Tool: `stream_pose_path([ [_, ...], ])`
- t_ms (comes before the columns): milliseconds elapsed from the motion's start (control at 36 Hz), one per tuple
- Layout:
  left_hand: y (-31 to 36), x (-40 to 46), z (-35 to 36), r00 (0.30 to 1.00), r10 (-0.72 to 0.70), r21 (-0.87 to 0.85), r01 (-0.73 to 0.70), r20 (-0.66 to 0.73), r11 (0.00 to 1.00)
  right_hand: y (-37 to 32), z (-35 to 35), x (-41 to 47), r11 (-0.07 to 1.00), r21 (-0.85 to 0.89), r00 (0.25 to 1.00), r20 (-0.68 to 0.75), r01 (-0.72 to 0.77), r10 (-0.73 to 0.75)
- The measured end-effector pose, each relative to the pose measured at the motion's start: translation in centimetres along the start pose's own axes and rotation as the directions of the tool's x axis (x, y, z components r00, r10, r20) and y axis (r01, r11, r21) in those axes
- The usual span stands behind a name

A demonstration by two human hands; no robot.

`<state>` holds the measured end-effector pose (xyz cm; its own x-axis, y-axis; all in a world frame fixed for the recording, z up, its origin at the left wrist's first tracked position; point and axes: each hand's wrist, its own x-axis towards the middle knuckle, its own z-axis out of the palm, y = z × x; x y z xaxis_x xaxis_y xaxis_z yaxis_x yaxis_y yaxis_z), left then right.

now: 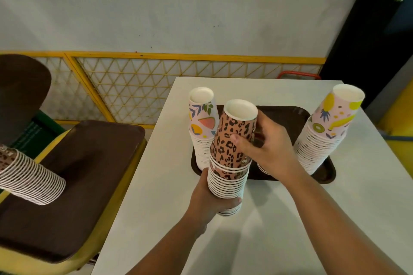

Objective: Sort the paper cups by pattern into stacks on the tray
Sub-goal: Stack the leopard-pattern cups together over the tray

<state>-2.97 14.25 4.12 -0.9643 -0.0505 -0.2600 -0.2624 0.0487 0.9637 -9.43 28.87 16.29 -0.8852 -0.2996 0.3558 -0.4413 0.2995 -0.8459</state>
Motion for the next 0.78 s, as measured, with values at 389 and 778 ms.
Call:
stream_pose_path([
  [389,-1.2,0.1,-1.1,0.999,-0.031,0.025,0.032,-0.035,0.999,0.0,-2.0,5.0,0.777,0.630,0.900,-0.336,-0.003,0.276],
  [778,-1.8,-0.3,-2.5,0.996,-0.086,0.042,0.087,-0.031,0.995,10.0,2.9,8.4,0.977,-0.103,0.921,-0.364,-0.188,0.139],
])
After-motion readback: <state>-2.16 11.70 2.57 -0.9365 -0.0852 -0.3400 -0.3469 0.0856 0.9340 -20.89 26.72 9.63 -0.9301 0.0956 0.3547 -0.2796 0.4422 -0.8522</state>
